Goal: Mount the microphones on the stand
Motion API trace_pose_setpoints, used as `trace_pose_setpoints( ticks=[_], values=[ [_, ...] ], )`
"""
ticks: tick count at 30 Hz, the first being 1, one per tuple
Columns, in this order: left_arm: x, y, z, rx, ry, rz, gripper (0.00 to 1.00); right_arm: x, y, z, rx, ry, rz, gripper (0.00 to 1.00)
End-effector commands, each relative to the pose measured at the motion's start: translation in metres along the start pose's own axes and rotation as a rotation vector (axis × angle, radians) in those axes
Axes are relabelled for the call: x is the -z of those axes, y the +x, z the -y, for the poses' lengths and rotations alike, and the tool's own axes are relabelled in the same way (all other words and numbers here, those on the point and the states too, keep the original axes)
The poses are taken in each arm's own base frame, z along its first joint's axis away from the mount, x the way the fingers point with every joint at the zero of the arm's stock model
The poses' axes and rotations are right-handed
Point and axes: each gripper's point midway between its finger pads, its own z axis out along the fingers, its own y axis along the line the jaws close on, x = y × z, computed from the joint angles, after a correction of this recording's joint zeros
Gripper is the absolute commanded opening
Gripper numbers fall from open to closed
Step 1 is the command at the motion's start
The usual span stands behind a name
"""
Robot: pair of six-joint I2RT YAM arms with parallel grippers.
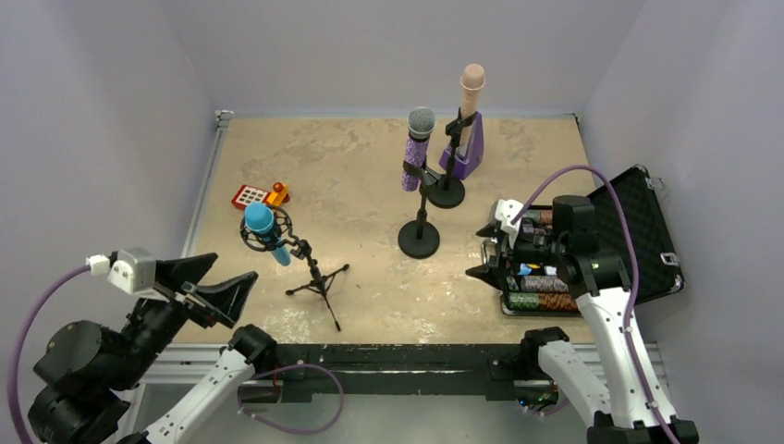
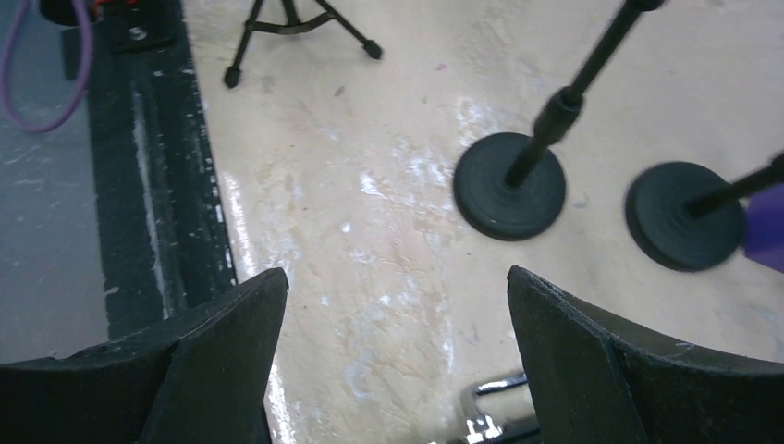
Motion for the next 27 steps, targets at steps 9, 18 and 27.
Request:
trace_pose_setpoints(
  ticks=[9,18,27],
  values=[
    [0.014,-0.001,0.031,0.058,0.186,0.04,0.99,0.089,-0.086,0.09,-0.224,0.741,0.118,0.99],
    [0.019,-0.006,0.032,0.045,0.19,0.047,0.99,0.129,-0.123,0.085,-0.213,0.892,0.233,0.99],
    [0.021,-0.003,0.026,0.036,0.162,0.037,0.99,0.128,-0.124,0.076,-0.202,0.865,0.239,0.99]
  ],
)
